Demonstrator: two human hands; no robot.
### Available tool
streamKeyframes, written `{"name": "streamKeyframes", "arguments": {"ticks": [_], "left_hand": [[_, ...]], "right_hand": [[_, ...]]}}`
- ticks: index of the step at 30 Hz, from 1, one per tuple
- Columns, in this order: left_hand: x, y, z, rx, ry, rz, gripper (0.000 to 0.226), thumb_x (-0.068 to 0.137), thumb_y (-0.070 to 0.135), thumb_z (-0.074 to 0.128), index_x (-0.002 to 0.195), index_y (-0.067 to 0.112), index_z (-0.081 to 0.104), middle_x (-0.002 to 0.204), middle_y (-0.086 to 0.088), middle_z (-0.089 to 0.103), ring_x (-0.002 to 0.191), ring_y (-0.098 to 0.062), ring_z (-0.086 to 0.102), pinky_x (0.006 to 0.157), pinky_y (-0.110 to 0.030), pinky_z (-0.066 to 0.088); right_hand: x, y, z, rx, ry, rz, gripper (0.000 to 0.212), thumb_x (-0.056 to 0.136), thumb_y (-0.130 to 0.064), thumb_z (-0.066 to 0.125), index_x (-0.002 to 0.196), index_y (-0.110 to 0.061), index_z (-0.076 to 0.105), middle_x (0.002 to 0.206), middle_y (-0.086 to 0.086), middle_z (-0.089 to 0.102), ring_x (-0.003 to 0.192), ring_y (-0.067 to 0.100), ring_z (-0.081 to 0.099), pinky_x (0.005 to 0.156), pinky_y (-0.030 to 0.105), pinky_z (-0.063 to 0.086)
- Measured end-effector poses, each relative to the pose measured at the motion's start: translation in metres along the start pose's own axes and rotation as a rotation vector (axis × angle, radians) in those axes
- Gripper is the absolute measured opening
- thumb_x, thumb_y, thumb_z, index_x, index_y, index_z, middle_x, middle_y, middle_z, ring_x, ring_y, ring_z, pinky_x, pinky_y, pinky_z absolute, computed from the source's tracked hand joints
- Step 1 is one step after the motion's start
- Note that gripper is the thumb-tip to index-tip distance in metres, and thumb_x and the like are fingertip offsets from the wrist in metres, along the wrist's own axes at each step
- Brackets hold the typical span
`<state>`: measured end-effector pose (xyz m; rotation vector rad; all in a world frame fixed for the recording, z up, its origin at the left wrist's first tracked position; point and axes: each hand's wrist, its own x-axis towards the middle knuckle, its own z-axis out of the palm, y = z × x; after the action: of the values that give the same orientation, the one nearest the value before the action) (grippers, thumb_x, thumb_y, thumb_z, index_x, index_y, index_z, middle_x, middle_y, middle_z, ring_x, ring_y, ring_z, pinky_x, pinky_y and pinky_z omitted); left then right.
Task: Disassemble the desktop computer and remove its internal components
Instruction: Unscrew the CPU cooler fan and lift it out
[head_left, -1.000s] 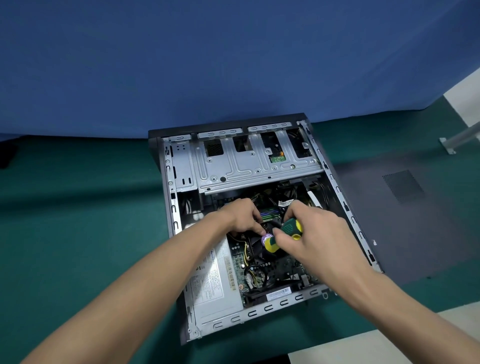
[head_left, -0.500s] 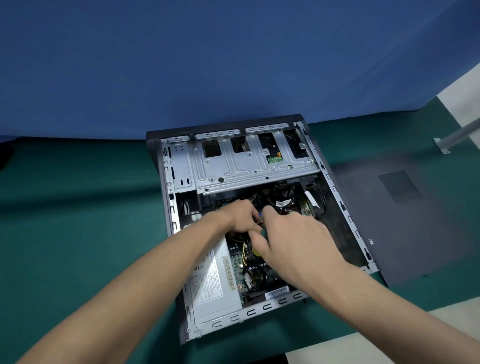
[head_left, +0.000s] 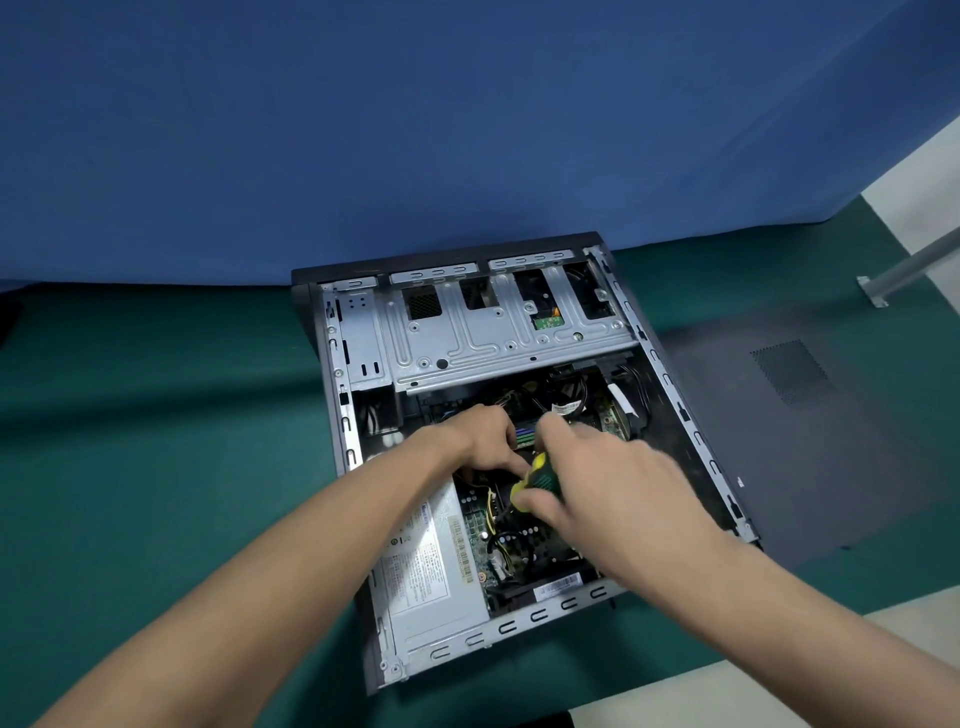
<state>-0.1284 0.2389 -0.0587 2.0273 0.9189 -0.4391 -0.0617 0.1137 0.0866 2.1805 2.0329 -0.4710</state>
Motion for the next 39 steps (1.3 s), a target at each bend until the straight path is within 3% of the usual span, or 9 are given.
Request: {"name": "streamKeyframes", "arguments": {"ticks": [4,7,12,15,19,28,33,36,39], "left_hand": [[0.000,0.001,0.000,0.080,-0.003,-0.003,0.022,0.080,0.018,0.058,0.060,0.011,0.051,0.064,-0.007,0.053,0.063,-0.026,0.048,0.054,-0.027,0.034],[-0.002,0.001,0.001,0.102,-0.019,-0.006,0.020,0.083,0.024,0.057,0.070,0.009,0.056,0.083,-0.017,0.061,0.077,-0.035,0.056,0.055,-0.028,0.034],[0.004,0.000,0.005,0.168,-0.137,0.013,0.032,0.090,0.034,0.049,0.110,0.011,0.055,0.110,-0.010,0.061,0.096,-0.028,0.058,0.080,-0.037,0.045],[0.008,0.002,0.005,0.157,-0.162,0.044,0.020,0.090,0.024,0.050,0.076,0.009,0.047,0.092,-0.015,0.057,0.080,-0.025,0.050,0.071,-0.034,0.041],[0.015,0.000,0.004,0.093,-0.196,0.082,0.023,0.091,0.030,0.052,0.092,0.007,0.052,0.101,-0.011,0.058,0.093,-0.027,0.054,0.086,-0.036,0.045],[0.022,-0.007,0.006,0.040,-0.172,0.037,0.020,0.088,0.026,0.055,0.098,0.010,0.048,0.103,-0.010,0.055,0.087,-0.020,0.047,0.077,-0.032,0.042],[0.023,-0.008,0.008,0.065,-0.163,0.038,0.018,0.085,0.014,0.056,0.102,0.011,0.052,0.110,-0.012,0.061,0.090,-0.024,0.054,0.077,-0.032,0.045],[0.022,-0.009,0.008,0.026,-0.153,0.026,0.019,0.086,0.027,0.057,0.098,0.013,0.051,0.104,-0.007,0.059,0.094,-0.024,0.055,0.084,-0.036,0.046],[0.024,-0.012,0.011,0.059,-0.135,0.044,0.010,0.085,0.027,0.055,0.086,0.017,0.053,0.099,-0.006,0.059,0.090,-0.022,0.054,0.083,-0.037,0.047]], "right_hand": [[0.001,-0.001,0.001,-0.010,0.011,0.012,0.031,0.095,-0.051,0.035,0.092,-0.022,0.025,0.077,0.002,0.048,0.080,0.032,0.056,0.058,0.034,0.029],[-0.001,-0.005,0.001,0.070,-0.053,-0.018,0.020,0.092,-0.033,0.045,0.103,-0.023,0.030,0.092,0.001,0.046,0.075,0.029,0.048,0.061,0.032,0.031],[0.002,0.002,0.000,-0.114,0.026,0.058,0.036,0.096,-0.054,0.032,0.091,-0.020,0.020,0.087,0.004,0.060,0.082,0.030,0.062,0.055,0.034,0.030],[0.001,0.002,0.004,0.037,-0.029,-0.002,0.026,0.095,-0.043,0.038,0.091,-0.023,0.023,0.076,0.001,0.049,0.069,0.030,0.050,0.057,0.034,0.033],[0.000,0.008,0.001,0.114,0.018,0.065,0.023,0.090,-0.042,0.046,0.094,-0.027,0.029,0.071,-0.006,0.045,0.066,0.026,0.045,0.058,0.033,0.032],[0.003,0.013,-0.004,0.033,0.049,0.150,0.036,0.093,-0.059,0.029,0.089,-0.023,0.032,0.075,0.002,0.050,0.072,0.030,0.049,0.061,0.034,0.031],[-0.006,0.003,0.003,0.066,-0.052,-0.266,0.022,0.093,-0.036,0.042,0.109,-0.022,0.034,0.097,0.003,0.049,0.087,0.029,0.055,0.066,0.034,0.038],[0.004,0.008,-0.005,0.061,0.014,0.063,0.039,0.090,-0.059,0.042,0.101,-0.022,0.032,0.095,0.003,0.058,0.087,0.030,0.060,0.062,0.033,0.033],[0.006,0.013,-0.004,0.005,0.006,-0.009,0.030,0.096,-0.051,0.034,0.096,-0.021,0.032,0.090,0.005,0.055,0.089,0.031,0.059,0.063,0.035,0.036]]}}
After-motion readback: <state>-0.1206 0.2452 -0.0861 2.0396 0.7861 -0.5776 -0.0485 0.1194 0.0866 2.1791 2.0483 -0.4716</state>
